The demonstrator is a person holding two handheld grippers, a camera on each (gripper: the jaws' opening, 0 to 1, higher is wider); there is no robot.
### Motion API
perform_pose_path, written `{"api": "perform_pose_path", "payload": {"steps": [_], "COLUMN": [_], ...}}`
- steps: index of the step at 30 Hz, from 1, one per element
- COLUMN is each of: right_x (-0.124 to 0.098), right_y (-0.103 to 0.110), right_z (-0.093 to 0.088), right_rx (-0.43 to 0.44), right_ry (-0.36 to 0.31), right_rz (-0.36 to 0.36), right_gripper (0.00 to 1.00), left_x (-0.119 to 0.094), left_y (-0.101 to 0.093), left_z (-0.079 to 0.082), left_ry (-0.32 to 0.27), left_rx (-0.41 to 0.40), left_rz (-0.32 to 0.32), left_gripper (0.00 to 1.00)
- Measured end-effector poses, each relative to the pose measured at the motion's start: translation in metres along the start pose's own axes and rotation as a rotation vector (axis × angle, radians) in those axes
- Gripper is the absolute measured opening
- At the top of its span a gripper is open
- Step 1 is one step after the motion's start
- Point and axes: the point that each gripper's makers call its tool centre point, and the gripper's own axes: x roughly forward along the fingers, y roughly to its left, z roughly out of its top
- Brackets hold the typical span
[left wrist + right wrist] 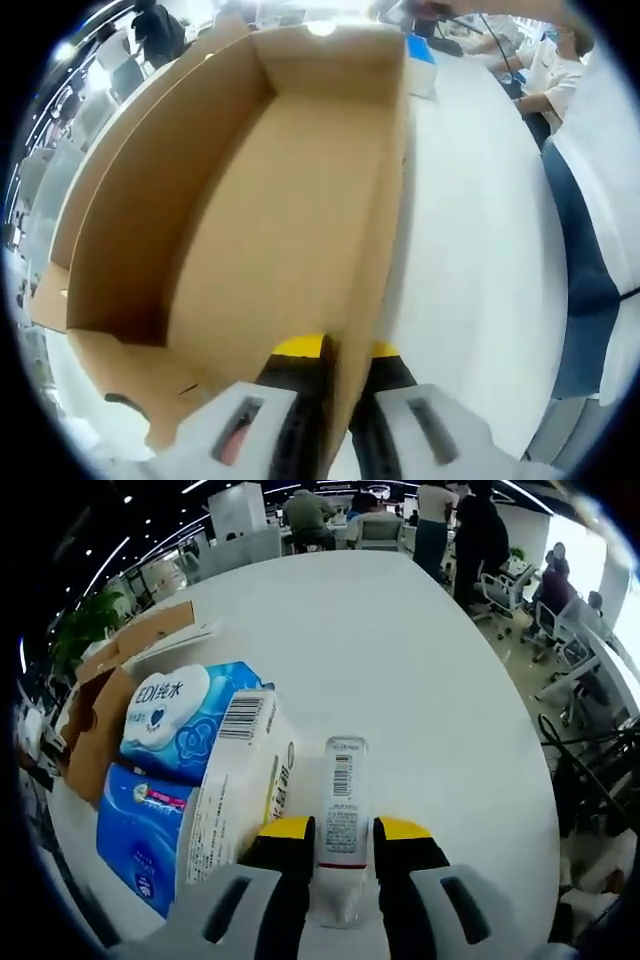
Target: Operate the shoe box by opening the lid, removing the specified soft item, and placing it in the target area until the item is outside and the box remains undamaged.
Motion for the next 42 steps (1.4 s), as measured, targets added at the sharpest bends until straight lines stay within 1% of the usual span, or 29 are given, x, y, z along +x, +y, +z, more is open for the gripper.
{"api": "perform_pose_path", "payload": {"steps": [1, 3, 11, 13, 17, 20, 21, 23, 25, 27, 28, 31, 32, 35, 36, 37, 38, 39, 41, 42], "right_x": [-0.002, -0.005, 0.005, 0.002, 0.006, 0.002, -0.002, -0.006, -0.021, -0.037, -0.038, -0.05, -0.062, -0.087, -0.089, -0.092, -0.094, -0.095, -0.104, -0.102], "right_y": [0.0, 0.0, -0.002, 0.002, 0.002, 0.005, 0.005, 0.004, 0.005, 0.013, 0.011, 0.014, 0.021, 0.045, 0.05, 0.059, 0.071, 0.075, 0.105, 0.112], "right_z": [-0.001, -0.003, 0.004, 0.004, 0.004, 0.003, 0.007, 0.012, 0.02, 0.023, 0.026, 0.031, 0.033, 0.038, 0.042, 0.048, 0.052, 0.055, 0.071, 0.077], "right_rx": [-0.008, 0.004, 0.003, 0.004, 0.012, 0.005, 0.003, 0.007, 0.006, -0.003, -0.011, -0.016, -0.008, -0.062, -0.081, -0.071, -0.095, -0.116, -0.168, -0.21], "right_ry": [0.0, -0.003, -0.01, -0.01, -0.012, -0.009, -0.028, -0.043, -0.071, -0.086, -0.097, -0.119, -0.125, -0.13, -0.128, -0.131, -0.127, -0.128, -0.133, -0.136], "right_rz": [-0.001, -0.004, 0.0, 0.001, 0.003, 0.007, 0.005, -0.005, -0.02, -0.03, -0.037, -0.048, -0.054, -0.064, -0.057, -0.047, -0.024, -0.018, 0.014, 0.031], "right_gripper": [0.18, 0.18, 0.18, 0.18, 0.19, 0.19, 0.19, 0.2, 0.2, 0.2, 0.2, 0.21, 0.22, 0.23, 0.24, 0.24, 0.25, 0.26, 0.27, 0.27], "left_x": [0.0, 0.001, 0.001, 0.0, 0.001, 0.001, 0.001, 0.001, 0.001, 0.001, 0.001, 0.001, 0.0, 0.0, -0.001, -0.001, 0.0, 0.0, 0.0, 0.0], "left_y": [0.0, 0.0, 0.001, 0.001, 0.001, 0.001, 0.001, 0.001, 0.001, 0.0, 0.0, -0.001, -0.003, 0.0, -0.001, -0.002, -0.002, -0.002, -0.003, -0.003], "left_z": [0.0, -0.001, -0.001, -0.001, -0.001, -0.002, -0.002, -0.002, -0.002, -0.002, -0.002, -0.002, -0.002, -0.001, 0.0, 0.0, 0.0, 0.0, -0.001, -0.001], "left_ry": [0.0, 0.0, 0.0, 0.0, 0.0, 0.0, 0.0, -0.001, -0.001, -0.001, -0.001, -0.007, -0.012, -0.014, -0.015, -0.017, -0.017, -0.017, -0.02, -0.02], "left_rx": [0.0, -0.001, -0.002, -0.002, -0.004, -0.003, -0.002, 0.0, 0.003, 0.004, 0.006, 0.023, 0.035, 0.043, 0.044, 0.049, 0.048, 0.048, 0.054, 0.059], "left_rz": [0.0, 0.0, 0.003, 0.001, 0.0, 0.001, -0.001, -0.001, -0.001, 0.0, 0.0, 0.002, 0.009, 0.007, 0.005, 0.004, 0.004, 0.003, 0.01, 0.015], "left_gripper": [0.05, 0.05, 0.05, 0.05, 0.05, 0.05, 0.05, 0.05, 0.05, 0.05, 0.05, 0.05, 0.05, 0.05, 0.05, 0.05, 0.05, 0.05, 0.05, 0.05]}}
